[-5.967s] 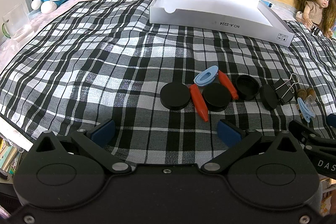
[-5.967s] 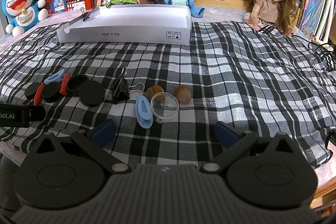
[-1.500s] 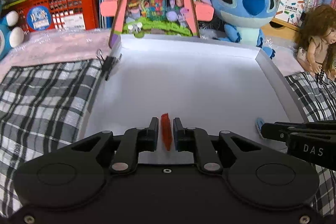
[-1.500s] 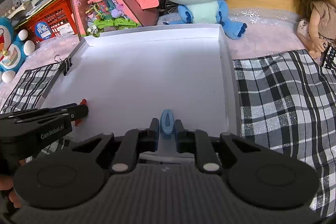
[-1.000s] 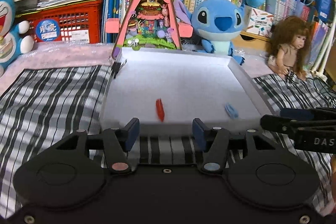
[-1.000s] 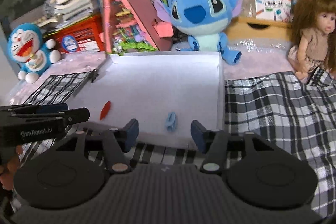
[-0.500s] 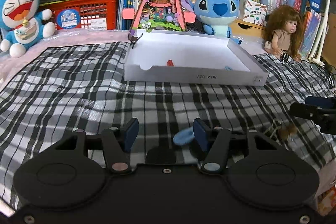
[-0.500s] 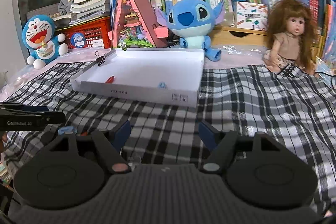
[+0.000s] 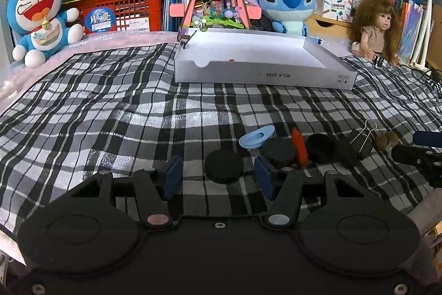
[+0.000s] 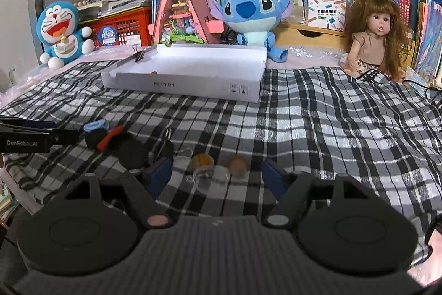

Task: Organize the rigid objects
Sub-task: 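Move both grippers back to the remaining items on the bed, then grasp the black disc with red handle with the left gripper while the right grasps the clear cup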

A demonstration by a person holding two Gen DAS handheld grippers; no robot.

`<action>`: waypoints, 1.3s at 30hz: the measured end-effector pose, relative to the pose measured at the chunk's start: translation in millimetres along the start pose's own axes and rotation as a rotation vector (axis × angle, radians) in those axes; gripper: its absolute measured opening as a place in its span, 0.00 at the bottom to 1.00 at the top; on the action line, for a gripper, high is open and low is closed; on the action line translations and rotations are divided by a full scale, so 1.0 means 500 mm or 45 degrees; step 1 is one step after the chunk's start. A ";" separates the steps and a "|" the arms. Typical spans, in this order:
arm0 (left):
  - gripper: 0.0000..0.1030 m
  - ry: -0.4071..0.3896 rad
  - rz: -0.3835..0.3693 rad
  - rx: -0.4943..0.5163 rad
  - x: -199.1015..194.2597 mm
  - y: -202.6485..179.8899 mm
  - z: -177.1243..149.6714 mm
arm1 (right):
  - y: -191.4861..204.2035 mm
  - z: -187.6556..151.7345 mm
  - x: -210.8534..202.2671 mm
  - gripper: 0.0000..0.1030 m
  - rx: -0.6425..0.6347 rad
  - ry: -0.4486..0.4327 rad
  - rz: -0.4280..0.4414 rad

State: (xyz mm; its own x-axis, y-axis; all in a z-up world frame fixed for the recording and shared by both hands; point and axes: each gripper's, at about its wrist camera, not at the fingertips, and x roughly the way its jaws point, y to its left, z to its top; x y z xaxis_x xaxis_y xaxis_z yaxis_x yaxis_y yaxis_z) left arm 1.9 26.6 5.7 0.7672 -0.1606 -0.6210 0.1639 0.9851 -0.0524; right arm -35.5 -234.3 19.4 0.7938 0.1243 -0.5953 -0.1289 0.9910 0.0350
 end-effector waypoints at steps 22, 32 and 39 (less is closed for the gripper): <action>0.46 -0.028 -0.008 0.000 0.006 -0.005 -0.002 | 0.007 -0.018 0.003 0.80 0.018 -0.017 0.019; 0.41 -0.038 0.001 -0.007 0.008 -0.003 -0.003 | 0.007 -0.018 0.011 0.80 0.028 -0.006 0.021; 0.32 -0.040 0.004 -0.008 0.009 -0.002 -0.003 | 0.004 -0.019 0.014 0.72 0.039 -0.006 -0.009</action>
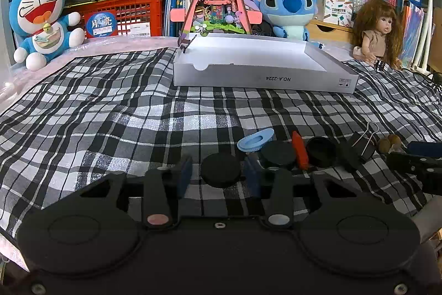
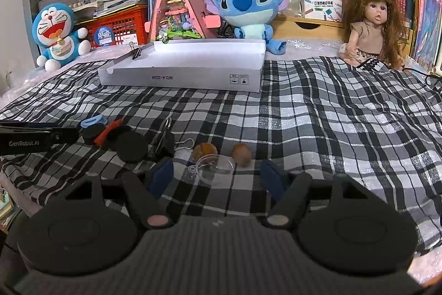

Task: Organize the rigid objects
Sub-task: 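Grasp the black disc with red handle with the left gripper while the right grasps the clear cup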

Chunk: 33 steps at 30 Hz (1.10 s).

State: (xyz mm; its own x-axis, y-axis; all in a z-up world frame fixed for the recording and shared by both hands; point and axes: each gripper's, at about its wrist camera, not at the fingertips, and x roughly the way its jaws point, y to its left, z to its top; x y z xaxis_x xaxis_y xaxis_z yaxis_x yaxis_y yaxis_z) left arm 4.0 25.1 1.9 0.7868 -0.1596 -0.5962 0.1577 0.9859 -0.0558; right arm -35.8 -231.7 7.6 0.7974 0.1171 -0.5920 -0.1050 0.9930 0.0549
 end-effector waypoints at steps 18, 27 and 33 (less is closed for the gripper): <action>0.29 -0.028 -0.020 0.000 -0.019 -0.011 0.029 | 0.026 0.021 -0.012 0.38 -0.018 0.002 0.040; 0.29 -0.063 -0.041 0.001 -0.008 -0.014 0.108 | 0.022 0.081 0.000 0.38 0.007 -0.021 0.043; 0.29 -0.093 -0.062 -0.023 0.014 -0.007 0.179 | 0.002 0.146 0.023 0.38 0.055 -0.028 0.039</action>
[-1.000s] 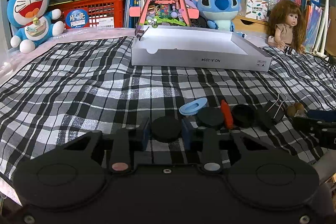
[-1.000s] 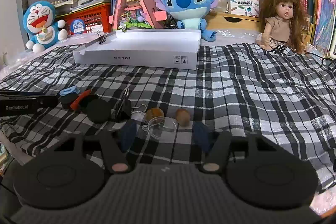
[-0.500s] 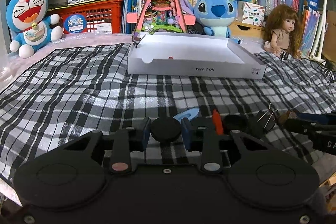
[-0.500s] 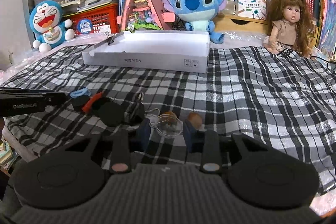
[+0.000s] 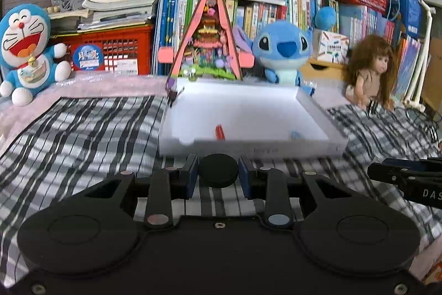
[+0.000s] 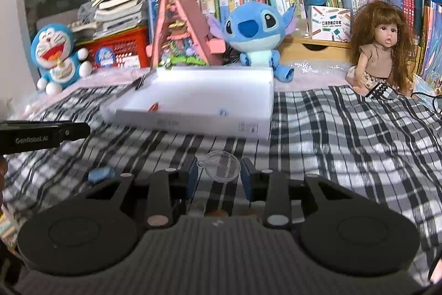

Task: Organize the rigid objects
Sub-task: 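Grasp the black disc with red handle with the left gripper while the right grasps the clear cup, then carry the black disc and clear cup over the white box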

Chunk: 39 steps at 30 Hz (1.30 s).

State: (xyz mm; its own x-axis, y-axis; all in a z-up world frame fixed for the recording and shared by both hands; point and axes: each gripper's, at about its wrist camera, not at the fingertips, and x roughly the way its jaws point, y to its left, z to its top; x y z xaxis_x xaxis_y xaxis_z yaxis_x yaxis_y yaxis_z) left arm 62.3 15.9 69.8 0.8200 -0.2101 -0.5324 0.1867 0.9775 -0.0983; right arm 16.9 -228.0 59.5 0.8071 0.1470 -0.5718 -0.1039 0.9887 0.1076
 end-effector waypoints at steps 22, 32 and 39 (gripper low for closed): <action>0.29 0.220 0.055 -0.095 0.261 0.043 0.122 | -0.053 0.153 0.198 0.38 0.191 0.203 -0.009; 0.29 0.274 0.029 -0.141 0.365 0.024 0.156 | -0.030 0.190 0.320 0.38 0.198 0.303 -0.017; 0.29 0.250 0.063 -0.051 0.397 -0.004 0.132 | -0.020 0.176 0.372 0.38 0.157 0.339 -0.060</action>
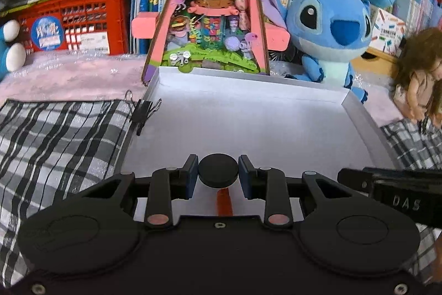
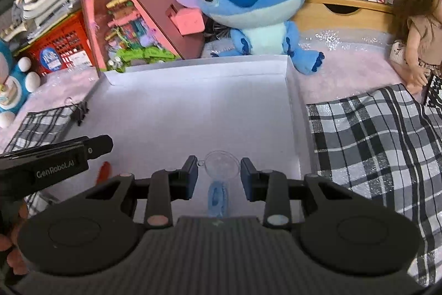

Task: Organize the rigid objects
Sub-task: 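Carry the black disc and clear cup over the white box, then open both grippers to release the disc and cup into the box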

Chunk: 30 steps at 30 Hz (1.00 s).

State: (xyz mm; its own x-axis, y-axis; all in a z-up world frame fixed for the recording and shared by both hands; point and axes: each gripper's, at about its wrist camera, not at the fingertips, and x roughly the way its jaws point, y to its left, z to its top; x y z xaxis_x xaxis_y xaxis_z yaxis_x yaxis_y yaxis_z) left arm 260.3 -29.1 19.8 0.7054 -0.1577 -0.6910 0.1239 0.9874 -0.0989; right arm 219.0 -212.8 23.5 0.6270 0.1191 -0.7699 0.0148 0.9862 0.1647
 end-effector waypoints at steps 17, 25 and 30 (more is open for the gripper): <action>0.29 0.001 0.026 0.032 0.021 -0.004 -0.019 | 0.006 -0.006 0.021 0.38 -0.043 -0.009 -0.009; 0.37 -0.009 0.021 0.031 0.003 -0.006 -0.020 | 0.000 -0.008 0.013 0.45 -0.006 -0.024 0.021; 0.48 -0.046 0.014 0.057 -0.032 -0.008 -0.021 | -0.009 -0.011 -0.013 0.59 0.003 -0.059 0.053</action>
State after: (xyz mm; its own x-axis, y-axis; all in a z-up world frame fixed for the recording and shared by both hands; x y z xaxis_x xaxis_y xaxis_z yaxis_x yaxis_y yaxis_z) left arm 241.1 -30.3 23.8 0.7317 -0.1483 -0.6652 0.1469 0.9874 -0.0586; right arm 210.3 -217.1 24.5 0.6626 0.1543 -0.7329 -0.0102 0.9803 0.1972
